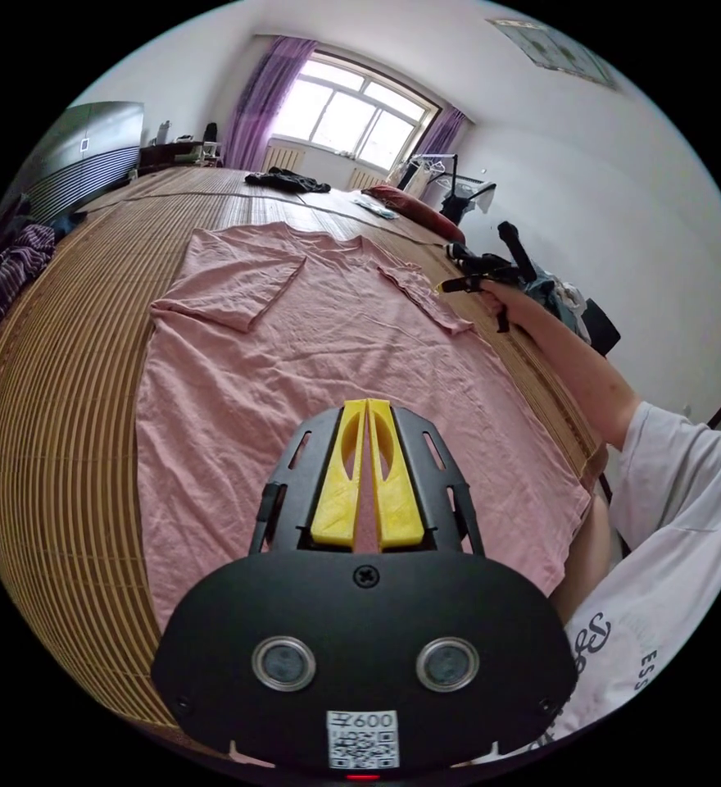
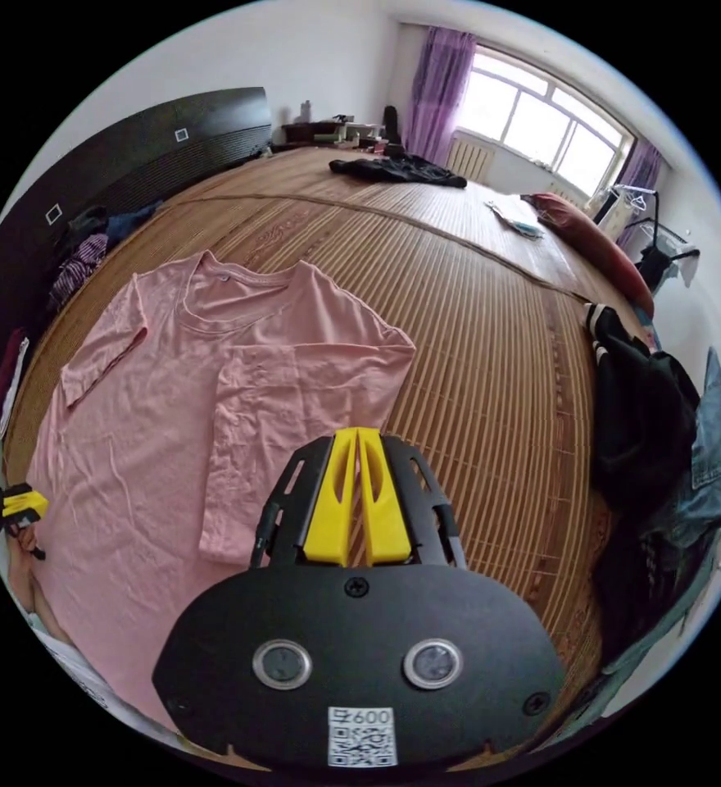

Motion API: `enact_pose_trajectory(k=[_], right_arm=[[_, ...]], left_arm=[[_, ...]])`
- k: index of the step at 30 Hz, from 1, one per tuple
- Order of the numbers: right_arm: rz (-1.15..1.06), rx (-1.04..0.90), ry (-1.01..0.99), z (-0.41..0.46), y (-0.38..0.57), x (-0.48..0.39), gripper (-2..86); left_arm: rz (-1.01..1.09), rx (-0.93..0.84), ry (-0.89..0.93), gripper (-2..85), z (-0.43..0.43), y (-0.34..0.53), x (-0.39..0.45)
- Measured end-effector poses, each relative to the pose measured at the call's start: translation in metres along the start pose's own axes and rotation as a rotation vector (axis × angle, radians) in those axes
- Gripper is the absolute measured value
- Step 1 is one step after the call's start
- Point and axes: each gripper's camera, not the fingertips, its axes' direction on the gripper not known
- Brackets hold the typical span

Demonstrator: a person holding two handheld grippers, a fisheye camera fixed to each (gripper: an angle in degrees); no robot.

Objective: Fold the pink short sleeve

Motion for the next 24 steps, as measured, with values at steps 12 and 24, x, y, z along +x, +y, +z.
enact_pose_trajectory(k=[12, 24], right_arm=[[-0.095, -0.063, 0.029, -0.005, 0.085, -0.031, -0.8], [-0.096, -0.057, 0.065, 0.017, 0.150, -0.013, -0.8]], left_arm=[[-0.003, -0.032, -0.008, 0.1, -0.011, 0.008, 0.010], [-0.069, 0.159, 0.044, 0.2, -0.103, 0.012, -0.018]])
